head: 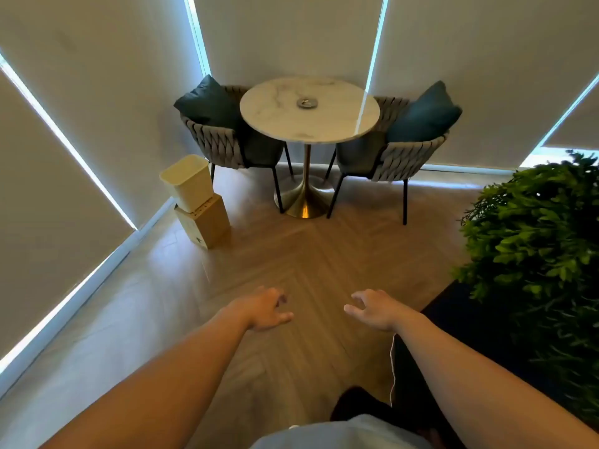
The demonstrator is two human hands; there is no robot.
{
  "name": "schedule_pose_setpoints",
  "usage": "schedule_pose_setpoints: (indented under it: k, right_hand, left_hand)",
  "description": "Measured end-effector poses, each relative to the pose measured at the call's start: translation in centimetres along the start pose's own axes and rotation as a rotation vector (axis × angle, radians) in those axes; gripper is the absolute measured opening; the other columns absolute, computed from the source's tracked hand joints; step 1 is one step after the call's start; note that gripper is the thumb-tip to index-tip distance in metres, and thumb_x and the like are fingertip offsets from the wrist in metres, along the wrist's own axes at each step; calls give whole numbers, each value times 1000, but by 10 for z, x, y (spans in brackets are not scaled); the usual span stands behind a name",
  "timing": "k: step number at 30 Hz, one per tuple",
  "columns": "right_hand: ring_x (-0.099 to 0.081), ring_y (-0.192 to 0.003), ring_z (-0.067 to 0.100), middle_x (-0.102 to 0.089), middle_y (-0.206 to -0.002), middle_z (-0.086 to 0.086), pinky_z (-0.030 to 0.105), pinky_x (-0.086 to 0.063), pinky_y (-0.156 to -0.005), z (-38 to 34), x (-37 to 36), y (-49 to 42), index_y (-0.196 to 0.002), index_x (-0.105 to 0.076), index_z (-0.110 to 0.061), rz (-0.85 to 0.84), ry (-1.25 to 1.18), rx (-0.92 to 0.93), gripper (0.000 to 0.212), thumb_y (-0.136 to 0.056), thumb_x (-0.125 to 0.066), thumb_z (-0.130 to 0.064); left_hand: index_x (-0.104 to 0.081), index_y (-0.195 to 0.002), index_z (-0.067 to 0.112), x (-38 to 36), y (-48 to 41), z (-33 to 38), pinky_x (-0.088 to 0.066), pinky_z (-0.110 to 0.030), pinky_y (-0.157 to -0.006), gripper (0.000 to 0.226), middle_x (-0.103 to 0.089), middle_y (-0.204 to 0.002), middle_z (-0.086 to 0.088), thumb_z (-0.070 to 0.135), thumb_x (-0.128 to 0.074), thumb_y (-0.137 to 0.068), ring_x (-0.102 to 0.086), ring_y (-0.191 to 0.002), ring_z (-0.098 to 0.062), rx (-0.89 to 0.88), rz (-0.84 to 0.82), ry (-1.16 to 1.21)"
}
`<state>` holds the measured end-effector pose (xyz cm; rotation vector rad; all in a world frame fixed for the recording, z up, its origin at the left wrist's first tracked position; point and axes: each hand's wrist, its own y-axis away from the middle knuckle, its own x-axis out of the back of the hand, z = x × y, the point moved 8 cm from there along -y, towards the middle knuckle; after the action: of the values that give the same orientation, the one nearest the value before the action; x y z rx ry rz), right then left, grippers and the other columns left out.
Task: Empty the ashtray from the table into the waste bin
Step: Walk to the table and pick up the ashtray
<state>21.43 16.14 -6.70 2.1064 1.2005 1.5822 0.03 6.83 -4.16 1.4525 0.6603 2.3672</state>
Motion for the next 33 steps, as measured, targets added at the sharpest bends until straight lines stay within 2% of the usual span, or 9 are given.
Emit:
schedule_pose_setpoints:
  k: [6, 13, 22, 29, 33]
  right_hand:
    - [-29, -145, 28, -35, -156, 8, 45, -32, -114, 1, -16, -27, -151, -32, -12, -67, -26, -26, 70, -97, -45, -54]
    - [-33, -143, 27, -36, -157, 7, 41, -33, -110, 18, -11, -84, -151, -32, -14, -109, -73, -34, 70, -96, -46, -55]
    - [-38, -140, 26, -37, -156, 8, 42, -37, -110, 49, 53, -178, -149, -36, -14, -147, -156, -62, 70, -95, -48, -56]
    - [-39, -139, 25, -40, -154, 7, 42, -36, -111, 61, 97, -231, -149, -36, -17, -186, -175, -68, 69, -94, -49, -56]
    - [-40, -139, 25, -40, -154, 7, 40, -37, -110, 67, 119, -251, -149, -36, -17, -206, -163, -58, 70, -93, -48, -57]
  left_hand:
    - [-50, -136, 19, -11, -23, -23, -44, -34, -96, 58, -58, -130, -3, 56, -53, -91, -55, -115, -21, 37, -72, -15]
    - [-52, -132, 21, -8, -74, -41, -47, -39, -96, 57, -60, -127, -1, 58, -54, -89, -57, -112, -19, 82, -139, -5]
    - [-49, -135, 20, 22, -173, -40, -46, -36, -96, 58, -58, -131, -2, 56, -54, -89, -57, -112, -19, 165, -230, 89]
    - [-52, -134, 13, 66, -247, -18, -46, -35, -96, 53, -59, -128, -6, 46, -56, -93, -58, -112, -21, 176, -183, 152]
    - [-52, -133, 12, 89, -276, -9, -45, -32, -91, 50, -59, -126, -6, 45, -55, -94, -57, -110, -22, 164, -155, 143]
